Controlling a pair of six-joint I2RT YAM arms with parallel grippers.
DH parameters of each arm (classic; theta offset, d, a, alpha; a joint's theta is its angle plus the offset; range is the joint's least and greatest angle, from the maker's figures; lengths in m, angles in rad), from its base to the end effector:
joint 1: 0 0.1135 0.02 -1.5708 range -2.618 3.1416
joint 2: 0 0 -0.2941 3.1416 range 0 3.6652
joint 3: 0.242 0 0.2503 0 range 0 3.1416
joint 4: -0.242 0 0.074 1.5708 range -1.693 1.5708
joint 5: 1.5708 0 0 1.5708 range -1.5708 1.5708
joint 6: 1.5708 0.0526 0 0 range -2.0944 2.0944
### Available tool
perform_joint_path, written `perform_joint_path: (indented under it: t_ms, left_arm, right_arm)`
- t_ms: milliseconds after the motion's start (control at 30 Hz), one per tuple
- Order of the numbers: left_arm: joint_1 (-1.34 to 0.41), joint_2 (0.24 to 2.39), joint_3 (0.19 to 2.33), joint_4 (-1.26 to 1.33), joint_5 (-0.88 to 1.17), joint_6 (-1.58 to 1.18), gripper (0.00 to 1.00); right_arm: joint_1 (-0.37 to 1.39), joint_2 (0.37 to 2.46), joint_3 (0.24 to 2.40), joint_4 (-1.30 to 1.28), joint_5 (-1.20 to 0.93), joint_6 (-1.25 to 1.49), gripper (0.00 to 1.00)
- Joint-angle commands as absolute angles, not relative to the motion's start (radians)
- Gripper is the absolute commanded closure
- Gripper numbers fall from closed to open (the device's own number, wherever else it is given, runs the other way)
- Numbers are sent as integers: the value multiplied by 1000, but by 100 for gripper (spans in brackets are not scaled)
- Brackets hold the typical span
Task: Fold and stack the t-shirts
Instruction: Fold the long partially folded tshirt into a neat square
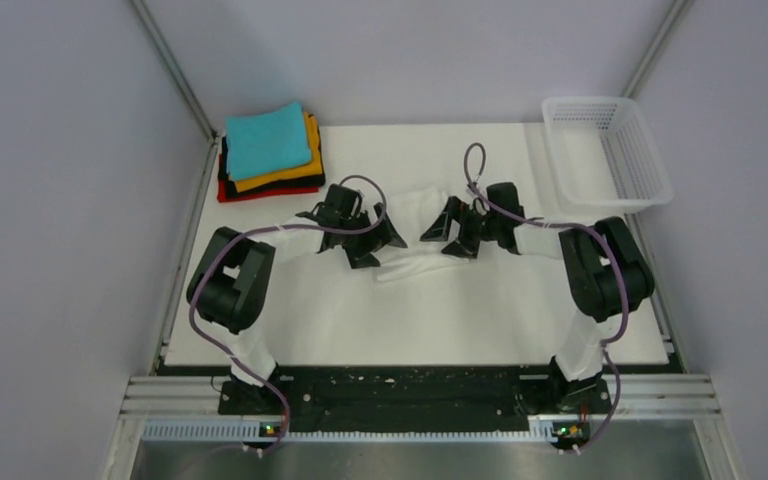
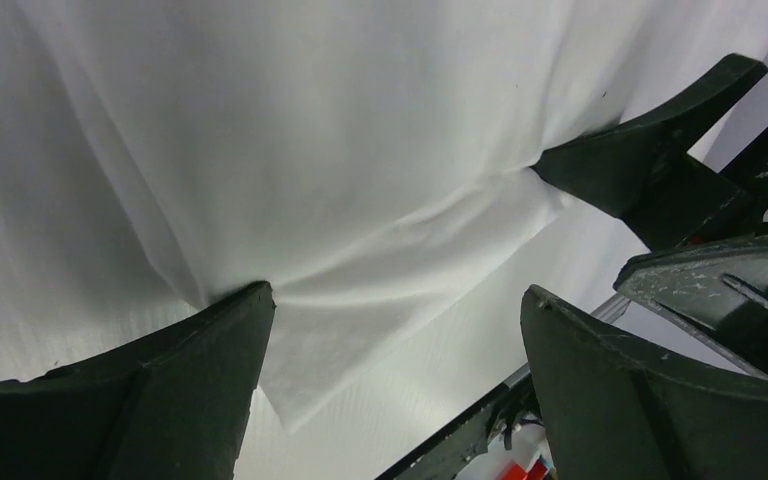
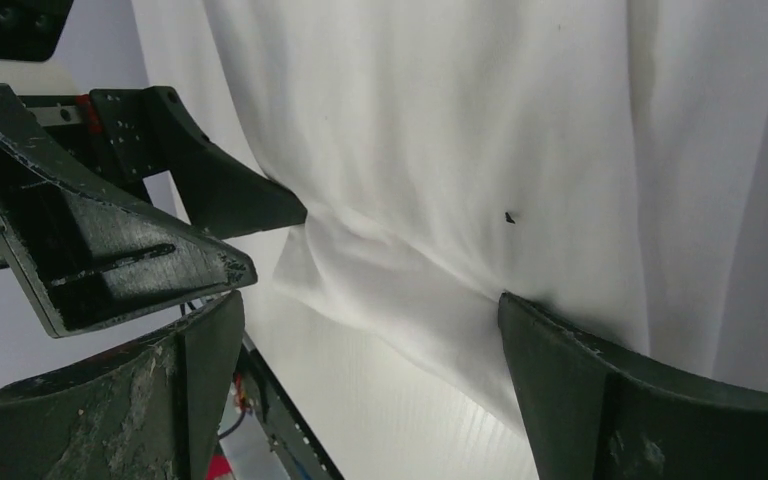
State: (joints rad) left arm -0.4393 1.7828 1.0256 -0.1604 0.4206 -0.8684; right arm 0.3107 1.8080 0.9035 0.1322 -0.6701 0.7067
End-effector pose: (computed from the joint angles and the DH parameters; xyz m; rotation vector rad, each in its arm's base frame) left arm 0.3292 -0.1784 0.1808 -0.3831 2.6729 -1.0112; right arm 0.3413 0.1439 0.1650 0.1300 2.4912 1.2577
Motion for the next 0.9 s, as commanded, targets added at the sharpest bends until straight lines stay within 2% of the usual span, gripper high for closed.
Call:
perform_joint_path:
  t_ms: [0, 167, 333, 533, 867]
  left_arm:
    - [-430, 1803, 991, -97, 373, -876, 1]
    - [-432, 1762, 952, -107, 340, -870, 1]
    - [-433, 1672, 980, -139, 317, -835, 1]
    - [-431, 1577, 1037, -246, 130, -778, 1]
    - [-429, 1736, 1145, -329, 61, -797, 2]
  right_arm:
    - [302, 1866, 809, 97, -516, 649, 1]
    - [303, 1814, 793, 85, -518, 633, 1]
    - [304, 1700, 876, 16, -514, 581, 1]
    - [304, 1528, 915, -36, -444, 541, 1]
    - [302, 1245, 855, -155, -242, 505, 1]
